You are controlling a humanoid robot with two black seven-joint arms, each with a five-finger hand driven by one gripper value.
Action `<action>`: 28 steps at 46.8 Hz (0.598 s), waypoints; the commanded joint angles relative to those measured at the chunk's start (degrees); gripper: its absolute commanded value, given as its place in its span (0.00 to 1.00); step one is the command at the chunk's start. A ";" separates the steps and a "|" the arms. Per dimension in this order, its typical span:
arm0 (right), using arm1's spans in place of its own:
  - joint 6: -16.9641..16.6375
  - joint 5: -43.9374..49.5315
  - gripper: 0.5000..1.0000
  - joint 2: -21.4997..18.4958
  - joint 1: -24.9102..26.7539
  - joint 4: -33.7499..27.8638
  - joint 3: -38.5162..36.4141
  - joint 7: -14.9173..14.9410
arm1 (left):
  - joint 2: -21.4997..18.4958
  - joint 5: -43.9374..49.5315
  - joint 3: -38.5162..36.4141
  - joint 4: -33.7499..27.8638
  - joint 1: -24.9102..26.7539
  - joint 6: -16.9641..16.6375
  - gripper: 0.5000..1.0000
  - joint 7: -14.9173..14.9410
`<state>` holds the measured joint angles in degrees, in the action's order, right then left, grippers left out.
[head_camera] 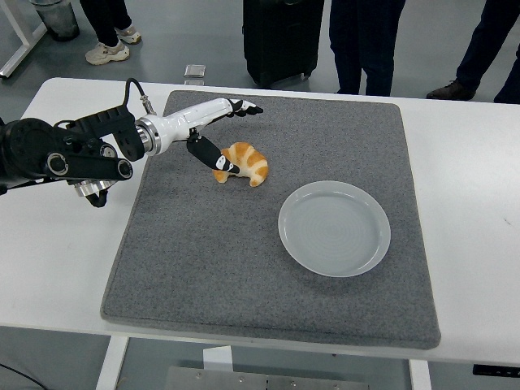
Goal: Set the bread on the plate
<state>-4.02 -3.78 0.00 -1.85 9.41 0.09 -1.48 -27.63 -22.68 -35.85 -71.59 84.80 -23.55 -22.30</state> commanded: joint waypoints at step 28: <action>0.06 0.00 0.90 0.00 0.09 0.00 0.00 -0.01 | 4.60 -0.26 4.56 9.45 -8.25 -0.10 0.98 -0.46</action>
<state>-3.95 -3.78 0.00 -1.78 9.41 0.09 -1.50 -23.89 -22.95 -31.28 -63.22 77.19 -23.64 -22.78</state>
